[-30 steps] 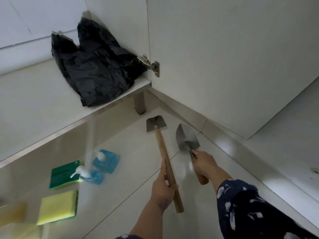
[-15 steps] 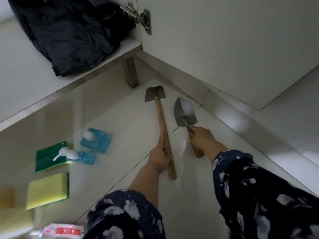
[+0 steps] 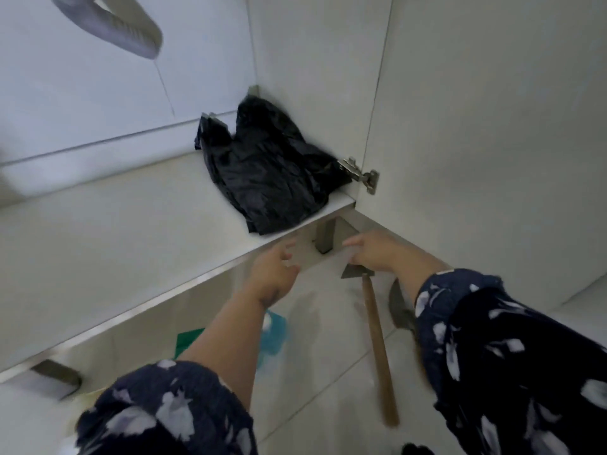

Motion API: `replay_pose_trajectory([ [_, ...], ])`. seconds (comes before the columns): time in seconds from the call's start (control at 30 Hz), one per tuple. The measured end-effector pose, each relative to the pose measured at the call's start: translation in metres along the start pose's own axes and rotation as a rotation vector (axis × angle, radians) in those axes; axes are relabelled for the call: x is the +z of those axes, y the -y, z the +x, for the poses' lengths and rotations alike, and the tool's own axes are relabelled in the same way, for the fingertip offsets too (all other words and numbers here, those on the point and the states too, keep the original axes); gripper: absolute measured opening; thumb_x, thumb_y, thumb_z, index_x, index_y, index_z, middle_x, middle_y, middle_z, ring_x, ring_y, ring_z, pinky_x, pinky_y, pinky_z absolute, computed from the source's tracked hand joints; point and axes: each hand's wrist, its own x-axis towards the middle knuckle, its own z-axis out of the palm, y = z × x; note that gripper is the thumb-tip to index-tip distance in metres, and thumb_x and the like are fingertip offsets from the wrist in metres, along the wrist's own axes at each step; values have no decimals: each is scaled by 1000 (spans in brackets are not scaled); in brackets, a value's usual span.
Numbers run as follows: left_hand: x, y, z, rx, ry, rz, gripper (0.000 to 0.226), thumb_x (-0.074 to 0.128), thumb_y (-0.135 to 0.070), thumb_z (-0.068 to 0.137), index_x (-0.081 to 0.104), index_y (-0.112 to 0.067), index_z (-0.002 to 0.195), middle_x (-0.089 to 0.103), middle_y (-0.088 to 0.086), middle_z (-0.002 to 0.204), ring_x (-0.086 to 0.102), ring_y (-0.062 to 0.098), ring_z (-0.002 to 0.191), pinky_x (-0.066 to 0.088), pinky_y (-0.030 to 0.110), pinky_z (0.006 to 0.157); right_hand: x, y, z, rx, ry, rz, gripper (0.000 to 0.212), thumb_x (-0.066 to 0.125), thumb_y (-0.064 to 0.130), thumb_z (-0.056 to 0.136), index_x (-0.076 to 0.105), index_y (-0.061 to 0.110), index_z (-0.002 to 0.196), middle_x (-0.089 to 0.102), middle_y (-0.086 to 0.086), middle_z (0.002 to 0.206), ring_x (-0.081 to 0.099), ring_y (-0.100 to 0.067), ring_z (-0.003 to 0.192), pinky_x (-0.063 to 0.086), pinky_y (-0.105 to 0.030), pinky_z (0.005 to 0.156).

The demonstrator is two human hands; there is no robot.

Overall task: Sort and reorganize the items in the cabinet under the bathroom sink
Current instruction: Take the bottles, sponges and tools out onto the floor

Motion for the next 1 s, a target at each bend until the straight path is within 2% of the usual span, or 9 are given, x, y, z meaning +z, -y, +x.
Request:
replay_pose_trajectory([
  [0.13, -51, 17, 58, -32, -185, -4, 45, 55, -20, 95, 46, -27, 138, 54, 8, 134, 53, 25, 119, 40, 25, 87, -12, 45, 73, -134, -160, 74, 40, 55, 27, 95, 52, 27, 135, 45, -4, 146, 45, -23, 131, 35, -26, 103],
  [0.27, -70, 28, 128, -111, -232, 39, 48, 51, -32, 97, 38, -33, 143, 50, 8, 139, 51, 30, 121, 42, 33, 96, -19, 71, 149, -228, -249, 93, 42, 58, 26, 93, 52, 32, 134, 43, -7, 146, 42, -27, 133, 37, -33, 107],
  [0.33, -76, 32, 163, -143, -222, 21, 51, 51, -36, 96, 36, -33, 144, 50, 5, 141, 52, 29, 122, 42, 33, 96, -30, 76, 186, -238, -296, -4, 44, 58, 30, 93, 50, 33, 136, 38, -11, 146, 35, -29, 136, 34, -38, 110],
  [0.47, -89, 40, 225, -191, -244, -16, 61, 61, -44, 88, 38, -34, 143, 51, 3, 140, 50, 25, 126, 40, 37, 107, -58, 77, 256, -191, -406, -249, 52, 54, 40, 92, 39, 40, 142, 26, -17, 152, 18, -35, 142, 18, -44, 117],
  [0.57, -100, 42, 260, -221, -283, -65, 72, 70, -50, 79, 39, -34, 143, 49, 0, 143, 47, 23, 131, 38, 36, 110, -65, 80, 301, -136, -277, -190, 60, 53, 54, 89, 30, 46, 144, 16, -20, 155, 17, -37, 144, 20, -43, 118],
  [0.67, -105, 42, 279, -222, -274, -81, 76, 79, -32, 75, 43, -30, 142, 47, -1, 144, 44, 22, 134, 34, 32, 112, -54, 87, 320, -147, -102, -112, 73, 54, 66, 81, 27, 45, 145, 22, -11, 157, 25, -32, 143, 27, -42, 116],
  [0.77, -100, 49, 284, -246, -300, -143, 73, 80, -10, 74, 50, -25, 138, 48, 3, 143, 44, 21, 134, 29, 26, 111, -37, 90, 323, -166, -94, -140, 79, 66, 56, 79, 31, 35, 147, 35, -5, 152, 34, -28, 139, 31, -37, 113],
  [0.87, -97, 57, 277, -245, -331, -225, 73, 81, -7, 71, 53, -25, 136, 52, 2, 140, 47, 19, 131, 30, 26, 113, -31, 91, 318, -195, -162, 83, 77, 77, 33, 77, 39, 28, 144, 41, -5, 149, 41, -25, 135, 34, -32, 110],
  [1.0, -102, 61, 254, -197, -367, -341, 72, 82, -7, 71, 54, -24, 135, 56, 2, 136, 52, 17, 125, 33, 21, 109, -24, 89, 299, -207, -186, 414, 74, 80, 17, 74, 48, 27, 140, 48, -3, 145, 43, -20, 134, 31, -24, 110],
])
